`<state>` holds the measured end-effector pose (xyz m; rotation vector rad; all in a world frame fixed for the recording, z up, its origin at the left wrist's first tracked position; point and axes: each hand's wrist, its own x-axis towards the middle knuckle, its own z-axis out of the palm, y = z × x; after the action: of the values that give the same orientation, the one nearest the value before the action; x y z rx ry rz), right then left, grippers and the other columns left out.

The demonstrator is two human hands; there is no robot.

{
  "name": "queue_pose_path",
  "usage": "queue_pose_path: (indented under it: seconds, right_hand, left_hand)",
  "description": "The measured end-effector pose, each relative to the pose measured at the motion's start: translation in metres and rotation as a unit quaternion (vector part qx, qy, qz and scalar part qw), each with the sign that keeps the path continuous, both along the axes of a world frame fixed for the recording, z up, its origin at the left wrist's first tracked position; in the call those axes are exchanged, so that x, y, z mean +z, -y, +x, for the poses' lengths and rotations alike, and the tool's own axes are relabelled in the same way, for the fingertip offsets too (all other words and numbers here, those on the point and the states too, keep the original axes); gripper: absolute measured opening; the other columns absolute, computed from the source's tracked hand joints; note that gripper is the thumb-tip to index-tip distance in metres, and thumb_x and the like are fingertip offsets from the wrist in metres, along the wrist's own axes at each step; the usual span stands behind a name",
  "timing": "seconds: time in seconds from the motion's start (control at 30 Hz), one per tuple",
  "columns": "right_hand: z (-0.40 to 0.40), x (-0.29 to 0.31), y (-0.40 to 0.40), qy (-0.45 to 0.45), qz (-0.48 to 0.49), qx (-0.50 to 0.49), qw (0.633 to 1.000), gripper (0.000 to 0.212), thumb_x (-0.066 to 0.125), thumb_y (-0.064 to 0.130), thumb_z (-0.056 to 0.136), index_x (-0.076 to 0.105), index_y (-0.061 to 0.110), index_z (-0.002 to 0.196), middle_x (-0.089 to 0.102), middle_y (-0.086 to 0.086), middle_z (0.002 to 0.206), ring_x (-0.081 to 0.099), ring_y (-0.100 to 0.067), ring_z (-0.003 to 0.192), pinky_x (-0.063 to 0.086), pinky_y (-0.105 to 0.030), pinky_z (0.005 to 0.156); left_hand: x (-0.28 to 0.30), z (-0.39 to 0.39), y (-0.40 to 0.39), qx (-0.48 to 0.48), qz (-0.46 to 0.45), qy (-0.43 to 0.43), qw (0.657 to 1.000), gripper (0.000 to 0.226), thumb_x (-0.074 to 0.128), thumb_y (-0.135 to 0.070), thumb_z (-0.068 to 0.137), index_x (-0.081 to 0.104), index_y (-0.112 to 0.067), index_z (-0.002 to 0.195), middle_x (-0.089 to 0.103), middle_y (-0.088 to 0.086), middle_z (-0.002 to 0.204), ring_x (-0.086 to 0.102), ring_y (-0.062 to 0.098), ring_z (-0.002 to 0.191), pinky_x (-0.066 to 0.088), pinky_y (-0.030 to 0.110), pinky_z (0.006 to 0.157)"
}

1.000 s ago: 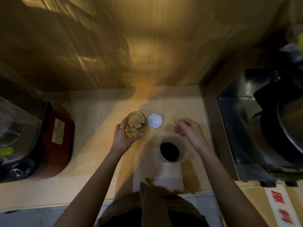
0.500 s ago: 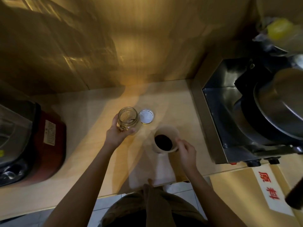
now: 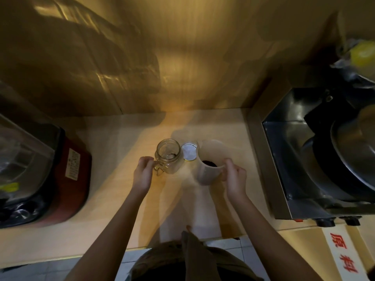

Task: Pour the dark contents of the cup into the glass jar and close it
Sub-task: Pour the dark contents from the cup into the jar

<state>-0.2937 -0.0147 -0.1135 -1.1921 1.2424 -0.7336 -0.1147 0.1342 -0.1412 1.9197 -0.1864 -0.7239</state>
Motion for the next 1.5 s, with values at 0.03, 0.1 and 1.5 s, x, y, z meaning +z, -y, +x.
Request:
queue_pose_path:
  seconds: [0.03, 0.1, 1.5]
  right_hand:
    - [0.004, 0.001, 0.003, 0.004, 0.0, -0.001, 1.0, 0.039, 0.056, 0.011, 0.086, 0.043, 0.01, 0.05, 0.037, 0.004, 0.045, 0.034, -0.006, 0.043, 0.032, -0.016, 0.039]
    - [0.013, 0.004, 0.008, 0.014, -0.002, 0.001, 1.0, 0.044, 0.058, 0.011, 0.086, 0.041, 0.013, 0.045, 0.038, 0.011, 0.038, 0.035, -0.004, 0.039, 0.032, -0.014, 0.037]
    - [0.04, 0.126, 0.082, -0.003, -0.284, 0.234, 0.93, 0.065, 0.062, 0.033, 0.083, 0.042, -0.022, 0.055, 0.044, -0.039, 0.054, 0.043, -0.033, 0.049, 0.039, -0.038, 0.06]
  left_hand:
    - [-0.001, -0.001, -0.001, 0.016, -0.014, 0.008, 1.0, 0.021, 0.042, -0.021, 0.088, 0.059, -0.008, 0.093, 0.061, 0.012, 0.095, 0.054, 0.03, 0.093, 0.041, 0.032, 0.075]
    - [-0.003, -0.005, 0.0, 0.021, -0.021, 0.01, 1.0, 0.029, 0.037, -0.02, 0.09, 0.061, -0.008, 0.081, 0.062, 0.012, 0.086, 0.054, 0.026, 0.086, 0.04, 0.03, 0.072]
    - [0.098, 0.02, 0.033, 0.058, -0.074, 0.027, 0.995, 0.055, 0.039, -0.044, 0.09, 0.039, -0.018, 0.041, 0.037, -0.006, 0.034, 0.033, 0.013, 0.038, 0.029, 0.032, 0.052]
